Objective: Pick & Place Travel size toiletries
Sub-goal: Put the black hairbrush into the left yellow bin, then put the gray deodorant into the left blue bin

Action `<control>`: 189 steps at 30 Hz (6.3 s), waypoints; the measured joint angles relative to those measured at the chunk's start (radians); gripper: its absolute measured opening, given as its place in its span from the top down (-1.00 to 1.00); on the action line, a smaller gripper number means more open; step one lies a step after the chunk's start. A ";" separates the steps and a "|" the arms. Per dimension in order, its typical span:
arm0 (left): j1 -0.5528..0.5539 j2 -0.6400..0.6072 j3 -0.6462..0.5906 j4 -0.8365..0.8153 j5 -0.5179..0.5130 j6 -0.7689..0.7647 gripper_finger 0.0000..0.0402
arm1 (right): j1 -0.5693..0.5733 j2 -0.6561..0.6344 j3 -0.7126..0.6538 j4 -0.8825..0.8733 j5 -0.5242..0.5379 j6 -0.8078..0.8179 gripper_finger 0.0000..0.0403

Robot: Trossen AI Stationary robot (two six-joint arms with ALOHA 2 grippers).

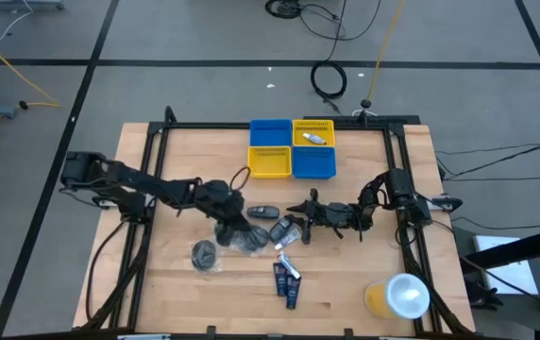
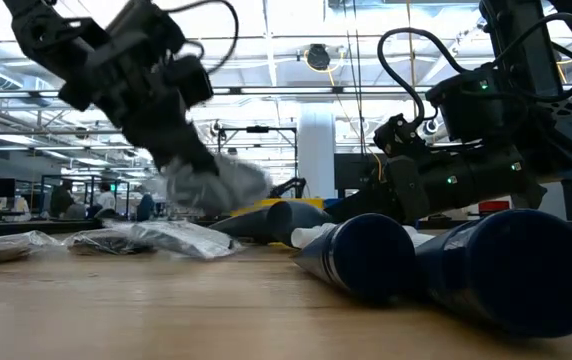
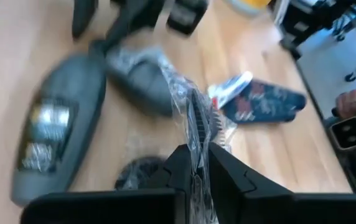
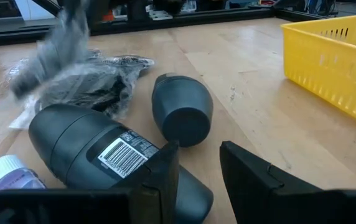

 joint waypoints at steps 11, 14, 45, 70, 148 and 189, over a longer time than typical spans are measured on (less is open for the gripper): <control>0.173 -0.070 0.034 0.068 -0.397 0.329 0.96 | -0.001 0.000 0.000 -0.004 0.001 0.000 0.46; 0.251 -0.034 0.085 0.067 -0.413 0.405 0.92 | -0.001 0.000 0.000 -0.004 0.003 0.000 0.46; 0.462 0.273 0.433 -0.268 -0.280 0.333 0.35 | -0.002 0.000 0.000 -0.019 0.002 0.007 0.46; 0.324 0.266 0.433 -0.311 -0.306 0.492 0.97 | -0.002 0.000 0.000 -0.019 0.001 0.007 0.46; 0.206 0.237 0.404 0.028 -0.020 0.485 0.08 | 0.000 0.000 0.000 -0.031 -0.004 0.007 0.46; -0.008 0.592 0.404 0.067 -0.844 0.019 -0.36 | 0.080 -0.124 -0.156 -0.079 0.328 -0.001 0.46</control>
